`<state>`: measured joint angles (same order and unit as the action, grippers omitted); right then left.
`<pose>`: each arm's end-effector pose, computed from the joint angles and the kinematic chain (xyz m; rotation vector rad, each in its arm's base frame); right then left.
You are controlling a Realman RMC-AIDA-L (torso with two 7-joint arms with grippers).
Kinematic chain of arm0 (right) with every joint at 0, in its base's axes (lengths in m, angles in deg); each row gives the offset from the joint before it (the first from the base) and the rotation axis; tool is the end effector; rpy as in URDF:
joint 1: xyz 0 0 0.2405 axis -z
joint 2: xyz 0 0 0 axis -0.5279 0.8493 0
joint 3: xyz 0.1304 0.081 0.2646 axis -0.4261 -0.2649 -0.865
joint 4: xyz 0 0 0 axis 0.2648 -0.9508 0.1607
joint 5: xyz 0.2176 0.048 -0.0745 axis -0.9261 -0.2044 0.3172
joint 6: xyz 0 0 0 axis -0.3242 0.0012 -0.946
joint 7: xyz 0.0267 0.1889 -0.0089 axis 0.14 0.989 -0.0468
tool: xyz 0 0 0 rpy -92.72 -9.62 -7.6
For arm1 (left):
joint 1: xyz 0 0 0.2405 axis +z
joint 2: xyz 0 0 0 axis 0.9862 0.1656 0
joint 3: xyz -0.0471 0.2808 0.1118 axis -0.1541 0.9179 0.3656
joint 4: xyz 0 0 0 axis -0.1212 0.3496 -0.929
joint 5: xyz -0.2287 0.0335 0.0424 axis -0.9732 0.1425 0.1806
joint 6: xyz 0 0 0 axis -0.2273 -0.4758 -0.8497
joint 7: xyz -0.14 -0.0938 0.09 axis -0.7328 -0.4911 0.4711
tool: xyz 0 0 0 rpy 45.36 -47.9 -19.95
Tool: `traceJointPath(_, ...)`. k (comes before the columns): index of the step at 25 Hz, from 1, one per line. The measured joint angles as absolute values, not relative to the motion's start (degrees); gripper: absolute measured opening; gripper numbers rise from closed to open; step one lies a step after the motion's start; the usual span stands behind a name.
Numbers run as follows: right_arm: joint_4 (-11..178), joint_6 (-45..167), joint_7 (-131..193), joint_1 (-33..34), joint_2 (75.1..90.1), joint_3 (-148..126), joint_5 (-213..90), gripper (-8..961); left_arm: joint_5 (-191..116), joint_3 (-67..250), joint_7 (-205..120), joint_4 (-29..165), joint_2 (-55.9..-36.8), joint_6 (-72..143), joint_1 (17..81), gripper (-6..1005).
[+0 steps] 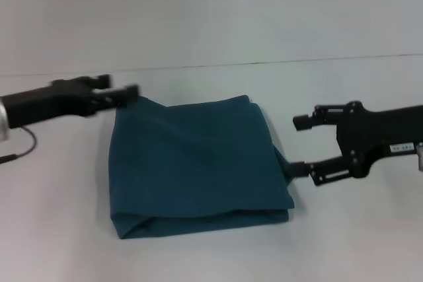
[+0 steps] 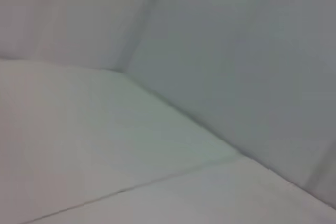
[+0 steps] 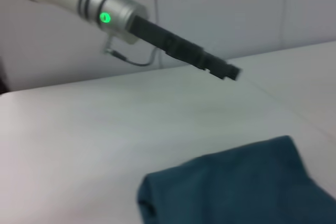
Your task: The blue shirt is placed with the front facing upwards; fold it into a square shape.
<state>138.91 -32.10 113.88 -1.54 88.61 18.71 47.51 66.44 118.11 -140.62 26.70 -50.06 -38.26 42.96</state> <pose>0.2552 0.3994 -0.0009 -2.8587 0.3074 0.4636 -0.2646 0.4645 -0.0143 -2.4624 -0.8950 -0.7748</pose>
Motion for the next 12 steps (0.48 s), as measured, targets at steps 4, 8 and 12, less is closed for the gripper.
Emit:
traceJointPath(4,138.9,-36.8,113.5,-0.2,88.58,18.5,47.5,927,66.6,122.6,-130.3,26.1,-50.01,-50.5,41.6,886)
traceJointPath(8,138.7,-39.8,112.7,1.8,88.22,18.2,46.7,928,66.5,125.3,-126.0,24.1,-50.66,-61.7,41.2,886)
traceJointPath(12,138.6,-40.2,109.8,3.6,88.97,18.2,46.0,928,66.5,126.1,-124.3,23.2,-51.27,-66.9,41.4,885)
